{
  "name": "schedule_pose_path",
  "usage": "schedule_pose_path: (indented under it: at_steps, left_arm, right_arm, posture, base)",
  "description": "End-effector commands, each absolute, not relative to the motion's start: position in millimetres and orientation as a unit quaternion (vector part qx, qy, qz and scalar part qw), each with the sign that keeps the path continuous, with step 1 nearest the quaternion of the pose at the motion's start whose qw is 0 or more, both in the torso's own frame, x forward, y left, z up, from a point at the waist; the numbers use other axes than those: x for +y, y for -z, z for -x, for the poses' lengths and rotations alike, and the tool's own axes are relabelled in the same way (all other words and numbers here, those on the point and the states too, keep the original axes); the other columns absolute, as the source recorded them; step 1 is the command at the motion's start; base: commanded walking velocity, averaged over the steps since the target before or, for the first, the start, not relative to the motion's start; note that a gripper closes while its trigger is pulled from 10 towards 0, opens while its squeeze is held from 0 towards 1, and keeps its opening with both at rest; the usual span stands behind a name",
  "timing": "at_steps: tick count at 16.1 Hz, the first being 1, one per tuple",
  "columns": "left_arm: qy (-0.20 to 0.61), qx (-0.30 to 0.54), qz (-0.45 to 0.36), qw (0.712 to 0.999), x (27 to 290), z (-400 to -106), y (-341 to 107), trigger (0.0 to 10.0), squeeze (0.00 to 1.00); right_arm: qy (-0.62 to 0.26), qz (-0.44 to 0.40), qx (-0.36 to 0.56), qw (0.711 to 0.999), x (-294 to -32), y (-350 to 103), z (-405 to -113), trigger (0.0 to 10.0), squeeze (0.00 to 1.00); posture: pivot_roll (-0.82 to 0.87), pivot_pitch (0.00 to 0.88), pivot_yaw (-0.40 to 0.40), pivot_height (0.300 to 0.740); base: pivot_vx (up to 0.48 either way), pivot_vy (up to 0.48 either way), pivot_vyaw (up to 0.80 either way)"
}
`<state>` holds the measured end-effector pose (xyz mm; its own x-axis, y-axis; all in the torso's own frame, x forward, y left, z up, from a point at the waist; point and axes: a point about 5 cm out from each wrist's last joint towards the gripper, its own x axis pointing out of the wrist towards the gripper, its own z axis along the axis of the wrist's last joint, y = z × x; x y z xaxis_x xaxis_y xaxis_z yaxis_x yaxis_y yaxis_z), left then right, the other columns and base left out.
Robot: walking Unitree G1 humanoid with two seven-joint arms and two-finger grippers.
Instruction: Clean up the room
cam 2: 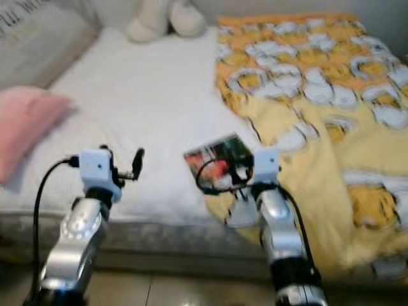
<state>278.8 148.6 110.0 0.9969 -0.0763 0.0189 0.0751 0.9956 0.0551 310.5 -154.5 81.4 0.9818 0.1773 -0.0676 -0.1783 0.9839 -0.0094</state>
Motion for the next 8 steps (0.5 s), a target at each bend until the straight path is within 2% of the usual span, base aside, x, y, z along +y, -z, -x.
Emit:
schedule_pose_path:
  at_steps: [1,6,8]
  left_arm:
    - [0.039,-0.006,-0.031,0.999,157.8,-278.5,-108.9,10.0,0.0]
    - [0.046,-0.003,-0.002,0.999,155.0,-272.7,-103.9,10.0,0.0]
    - [0.05,-0.001,0.003,0.999,153.4,-273.4,-103.7,10.0,0.0]
  right_arm:
    - [-0.101,0.003,0.019,0.995,-141.5,-86.5,-312.4,10.0,0.0]
    - [-0.073,0.014,0.019,0.997,-153.1,-84.1,-306.4,10.0,0.0]
    - [-0.06,0.001,0.03,0.998,-154.5,-79.3,-305.6,10.0,0.0]
  posture:
    - [-0.13,0.0,0.111,0.74]
    - [-0.14,0.0,0.109,0.74]
    - [-0.14,0.0,0.114,0.74]
  base:
    - [0.465,0.0,0.0]
    - [0.432,0.0,0.0]
    - [0.0,0.0,0.0]
